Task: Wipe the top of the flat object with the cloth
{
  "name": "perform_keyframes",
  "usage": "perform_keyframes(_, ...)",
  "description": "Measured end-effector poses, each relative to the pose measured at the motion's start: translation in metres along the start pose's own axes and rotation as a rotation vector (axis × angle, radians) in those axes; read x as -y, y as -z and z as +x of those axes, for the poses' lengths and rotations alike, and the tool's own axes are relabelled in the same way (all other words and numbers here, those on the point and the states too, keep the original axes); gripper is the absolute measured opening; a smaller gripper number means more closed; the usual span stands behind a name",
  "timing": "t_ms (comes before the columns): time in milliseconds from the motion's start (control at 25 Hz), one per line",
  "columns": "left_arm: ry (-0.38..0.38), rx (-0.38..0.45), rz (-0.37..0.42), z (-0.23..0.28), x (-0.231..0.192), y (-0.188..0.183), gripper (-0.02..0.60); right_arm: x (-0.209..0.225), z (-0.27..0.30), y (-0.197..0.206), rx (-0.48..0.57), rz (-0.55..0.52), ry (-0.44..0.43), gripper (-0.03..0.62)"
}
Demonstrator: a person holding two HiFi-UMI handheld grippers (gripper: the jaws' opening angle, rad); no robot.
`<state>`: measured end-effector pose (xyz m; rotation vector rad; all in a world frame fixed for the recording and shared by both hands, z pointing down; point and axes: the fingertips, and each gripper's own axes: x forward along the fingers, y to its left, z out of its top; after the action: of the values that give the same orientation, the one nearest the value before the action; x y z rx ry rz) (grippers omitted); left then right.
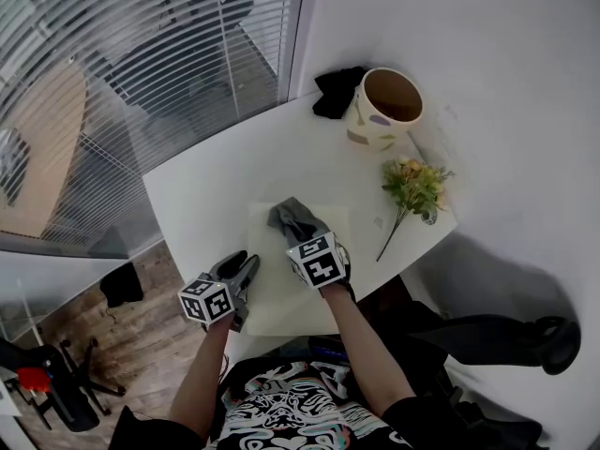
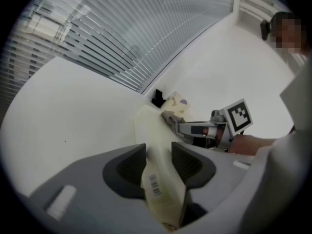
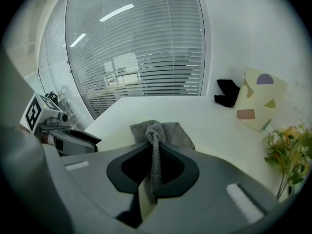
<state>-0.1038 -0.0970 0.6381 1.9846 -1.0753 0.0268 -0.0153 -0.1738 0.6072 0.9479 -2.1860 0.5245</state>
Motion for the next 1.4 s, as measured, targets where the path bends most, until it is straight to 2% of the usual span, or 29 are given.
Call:
perform_keyframes(760,-0.003,-0.004,-0.001,0.002,-0.001,0.001,0.207,0.032,-0.009,0.011,0.02,0.028,0.063,0.015)
perform_keyframes(1400,-0.006,-0.001,-0.017,0.001,-0.001,0.001,0.207,0.019,-0.012,0.015,0.004,-0.036,0.014,0.015)
